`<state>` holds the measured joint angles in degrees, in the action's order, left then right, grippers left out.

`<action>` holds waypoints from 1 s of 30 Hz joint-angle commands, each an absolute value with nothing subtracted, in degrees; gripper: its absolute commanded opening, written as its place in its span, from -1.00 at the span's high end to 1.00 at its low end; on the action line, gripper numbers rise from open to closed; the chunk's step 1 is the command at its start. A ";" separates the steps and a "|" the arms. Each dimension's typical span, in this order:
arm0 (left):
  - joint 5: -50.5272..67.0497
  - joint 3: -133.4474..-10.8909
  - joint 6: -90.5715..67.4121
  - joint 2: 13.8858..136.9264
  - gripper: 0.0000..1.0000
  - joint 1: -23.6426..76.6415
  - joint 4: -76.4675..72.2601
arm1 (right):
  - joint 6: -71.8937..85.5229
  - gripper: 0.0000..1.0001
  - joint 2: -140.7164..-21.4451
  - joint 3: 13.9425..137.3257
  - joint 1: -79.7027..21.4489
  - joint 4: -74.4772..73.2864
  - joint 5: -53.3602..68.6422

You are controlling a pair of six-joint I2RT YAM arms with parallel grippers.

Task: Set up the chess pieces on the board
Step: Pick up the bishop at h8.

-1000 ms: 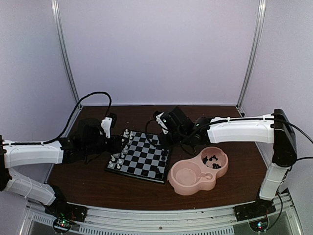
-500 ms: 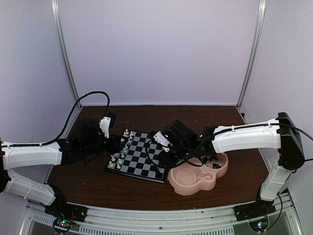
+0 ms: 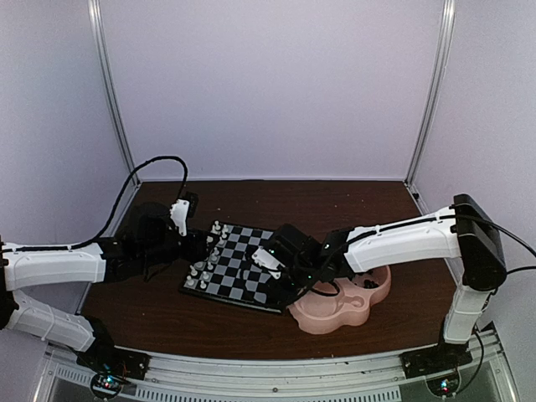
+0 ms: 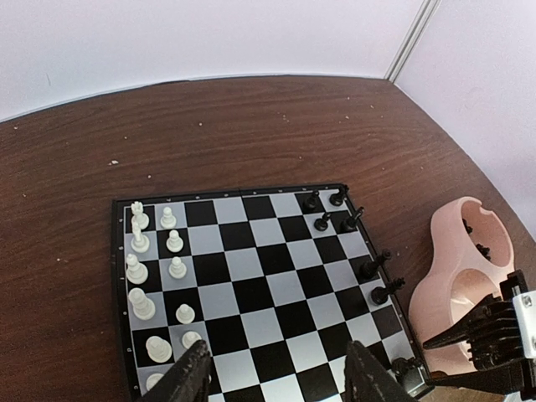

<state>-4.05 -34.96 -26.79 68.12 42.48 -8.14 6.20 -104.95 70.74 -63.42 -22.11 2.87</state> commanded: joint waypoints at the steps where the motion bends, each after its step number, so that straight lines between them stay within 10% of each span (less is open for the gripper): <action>1: -4.07 -34.62 -26.02 67.06 -0.10 42.45 -11.24 | 5.80 0.31 -106.39 73.23 -63.73 -22.77 2.43; 30: -3.73 -34.89 -26.08 66.81 -0.10 42.45 -10.84 | 5.69 0.80 -109.08 75.54 -64.07 -24.75 0.46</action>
